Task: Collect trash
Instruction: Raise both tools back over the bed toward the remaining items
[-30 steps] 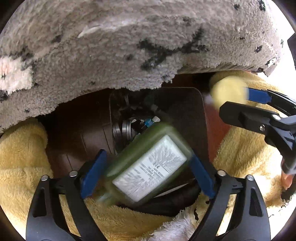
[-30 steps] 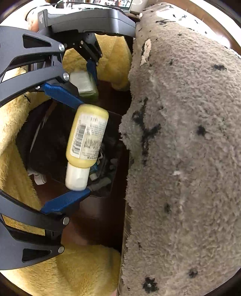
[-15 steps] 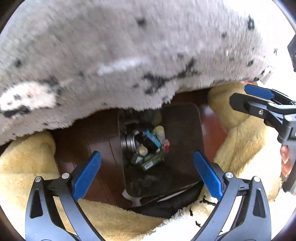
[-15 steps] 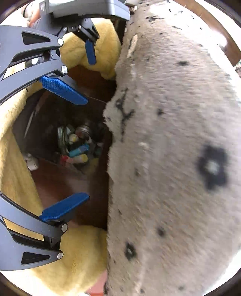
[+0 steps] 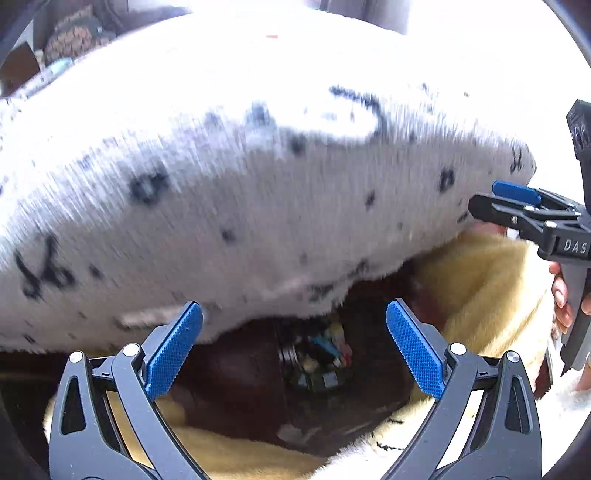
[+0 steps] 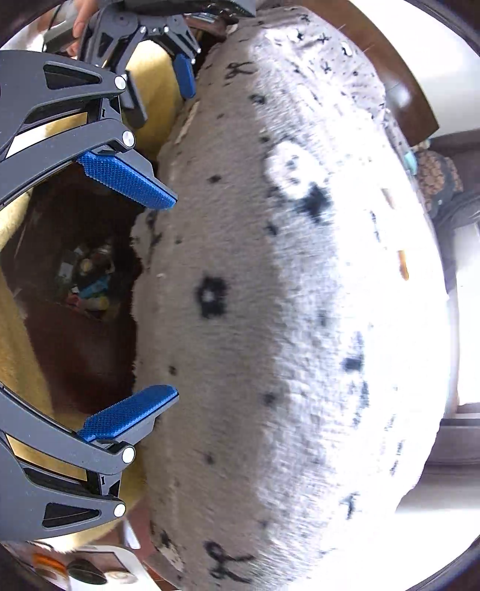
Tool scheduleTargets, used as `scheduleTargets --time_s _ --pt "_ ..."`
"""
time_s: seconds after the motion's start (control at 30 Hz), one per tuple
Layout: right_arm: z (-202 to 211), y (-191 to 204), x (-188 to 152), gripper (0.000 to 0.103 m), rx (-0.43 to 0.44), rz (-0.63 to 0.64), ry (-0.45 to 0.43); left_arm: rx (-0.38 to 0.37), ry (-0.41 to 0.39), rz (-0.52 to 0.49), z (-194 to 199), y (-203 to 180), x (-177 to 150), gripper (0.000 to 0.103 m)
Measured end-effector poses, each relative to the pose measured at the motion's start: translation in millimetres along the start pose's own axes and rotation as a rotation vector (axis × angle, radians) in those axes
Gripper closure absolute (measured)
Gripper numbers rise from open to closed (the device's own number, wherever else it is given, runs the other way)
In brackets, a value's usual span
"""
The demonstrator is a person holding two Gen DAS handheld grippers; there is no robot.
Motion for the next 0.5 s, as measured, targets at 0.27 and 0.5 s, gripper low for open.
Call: scheduleTargets --time_s 0.27,0.5 --pt "13.7 -15.2 42.4 0.007 -0.05 0.023 -0.081 0.034 -0.115 0.007 29.0 13.2 54.8 0.008" --pt "17.1 -29.5 75.2 0.006 -0.082 0.043 -0.122 0.094 -0.158 0.026 26.7 38.4 91.8 0.008"
Point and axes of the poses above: each gripper's, at about its wrist camera, not at the fingertips, and z roughly against the way its jaws point, y to its left, x to its top, the point moved 8 cm from there along -z, roughly the way its jaws point, and after that the axes turned 12 degrees about z, right-handed, at the moved point
